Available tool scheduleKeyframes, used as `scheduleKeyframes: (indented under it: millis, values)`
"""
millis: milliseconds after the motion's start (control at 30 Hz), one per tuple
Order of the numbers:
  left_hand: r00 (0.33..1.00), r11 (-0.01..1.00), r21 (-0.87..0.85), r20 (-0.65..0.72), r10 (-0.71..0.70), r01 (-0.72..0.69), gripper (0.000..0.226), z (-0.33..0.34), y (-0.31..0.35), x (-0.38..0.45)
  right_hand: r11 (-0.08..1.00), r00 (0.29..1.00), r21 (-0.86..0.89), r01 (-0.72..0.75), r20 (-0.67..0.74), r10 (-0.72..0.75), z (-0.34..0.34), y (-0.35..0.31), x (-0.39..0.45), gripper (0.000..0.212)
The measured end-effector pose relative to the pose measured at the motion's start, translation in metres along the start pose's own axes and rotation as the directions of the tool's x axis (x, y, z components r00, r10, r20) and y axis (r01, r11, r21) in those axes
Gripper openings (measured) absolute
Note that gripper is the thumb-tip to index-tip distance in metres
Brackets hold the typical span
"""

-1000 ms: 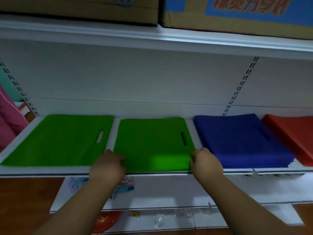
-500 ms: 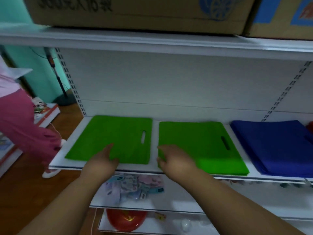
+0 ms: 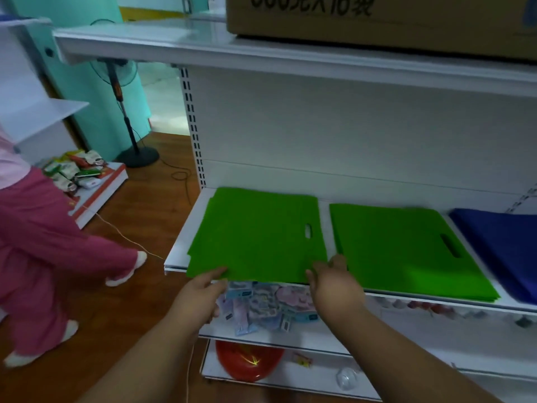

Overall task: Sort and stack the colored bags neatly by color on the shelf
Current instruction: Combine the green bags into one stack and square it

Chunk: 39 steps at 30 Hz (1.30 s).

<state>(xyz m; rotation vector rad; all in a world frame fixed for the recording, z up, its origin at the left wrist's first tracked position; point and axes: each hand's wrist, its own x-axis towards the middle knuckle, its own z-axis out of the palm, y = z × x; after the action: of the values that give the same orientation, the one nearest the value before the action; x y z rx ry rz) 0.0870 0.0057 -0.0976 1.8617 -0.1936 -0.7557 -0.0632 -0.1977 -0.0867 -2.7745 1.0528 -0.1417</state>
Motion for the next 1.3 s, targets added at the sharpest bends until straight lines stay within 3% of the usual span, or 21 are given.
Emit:
scheduleKeyframes:
  millis: [67, 100, 233, 367, 533, 700, 800, 933, 1133, 1300]
  values:
    - [0.996, 0.990, -0.141, -0.091, -0.010, -0.003, 0.023, -0.007, 0.000, 0.002, 0.999, 0.999, 0.021, 0.032, 0.023, -0.032, 0.007, 0.006, -0.001, 0.009]
    - [0.989, 0.991, -0.131, -0.145, 0.005, -0.024, 0.020, -0.012, -0.001, 0.005, 0.999, 0.998, 0.012, 0.046, 0.034, -0.047, 0.006, 0.009, -0.002, 0.007]
    - [0.958, 0.981, 0.154, -0.242, 0.156, -0.121, 0.019, -0.023, 0.003, 0.012, 0.994, 0.994, -0.011, 0.111, 0.002, -0.111, -0.011, 0.021, -0.007, 0.031]
    - [0.939, 0.881, 0.427, -0.171, 0.298, -0.202, 0.022, 0.003, 0.017, 0.007, 0.996, 0.984, 0.016, 0.091, -0.157, -0.087, -0.032, 0.057, -0.008, 0.050]
    - [0.905, 0.731, 0.599, -0.021, 0.424, -0.328, 0.034, 0.059, 0.031, -0.002, 0.997, 0.960, 0.072, 0.022, -0.279, -0.001, -0.043, 0.116, -0.020, 0.048]
    - [0.843, 0.601, 0.666, 0.078, 0.532, -0.442, 0.039, 0.131, 0.064, -0.016, 0.985, 0.931, 0.132, -0.112, -0.332, 0.151, -0.059, 0.190, -0.033, 0.040]
    - [0.835, 0.535, 0.705, 0.152, 0.529, -0.467, 0.040, 0.179, 0.076, -0.016, 0.976, 0.932, 0.127, -0.178, -0.297, 0.208, -0.073, 0.236, -0.031, 0.037]
    - [0.875, 0.411, 0.820, 0.205, 0.438, -0.398, 0.040, 0.226, 0.084, -0.010, 0.975, 0.966, 0.072, -0.209, -0.140, 0.217, -0.080, 0.282, -0.016, 0.029]
    - [0.919, 0.359, 0.884, 0.166, 0.358, -0.300, 0.034, 0.268, 0.088, -0.008, 0.970, 0.971, 0.050, -0.238, 0.025, 0.237, -0.080, 0.320, 0.005, 0.028]
    - [0.911, 0.308, 0.908, 0.155, 0.383, -0.284, 0.031, 0.279, 0.083, -0.009, 0.968, 0.974, 0.108, -0.225, 0.055, 0.220, -0.073, 0.334, 0.009, 0.029]
